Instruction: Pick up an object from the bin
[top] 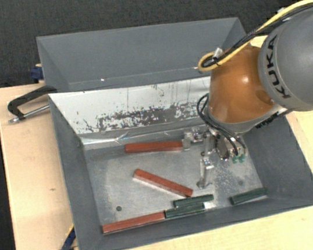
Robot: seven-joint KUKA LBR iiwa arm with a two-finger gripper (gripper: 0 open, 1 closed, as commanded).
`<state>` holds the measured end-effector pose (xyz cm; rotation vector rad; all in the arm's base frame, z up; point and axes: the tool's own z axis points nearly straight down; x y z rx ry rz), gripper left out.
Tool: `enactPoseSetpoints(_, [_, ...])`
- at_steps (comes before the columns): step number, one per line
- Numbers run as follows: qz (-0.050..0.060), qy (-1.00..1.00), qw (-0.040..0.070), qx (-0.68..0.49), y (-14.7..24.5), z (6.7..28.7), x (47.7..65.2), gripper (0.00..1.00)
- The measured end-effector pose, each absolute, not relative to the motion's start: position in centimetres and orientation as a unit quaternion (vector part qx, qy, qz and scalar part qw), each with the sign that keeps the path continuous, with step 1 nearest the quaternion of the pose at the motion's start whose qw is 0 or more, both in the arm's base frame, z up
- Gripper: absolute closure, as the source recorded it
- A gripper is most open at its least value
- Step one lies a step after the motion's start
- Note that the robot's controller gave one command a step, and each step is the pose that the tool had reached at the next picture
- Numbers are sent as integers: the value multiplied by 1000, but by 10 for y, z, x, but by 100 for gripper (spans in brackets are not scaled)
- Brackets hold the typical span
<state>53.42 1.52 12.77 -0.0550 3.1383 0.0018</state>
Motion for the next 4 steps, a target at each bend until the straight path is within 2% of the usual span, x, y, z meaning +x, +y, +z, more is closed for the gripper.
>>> enactPoseSetpoints(1, [1,1000,1,7,18,118,531,0])
enactPoseSetpoints(2, [1,999,0,-44,16,123,519,0])
enactPoseSetpoints(3, [0,989,2,-147,36,104,514,0])
enactPoseSetpoints(4, [1,998,0,-55,37,75,499,0])
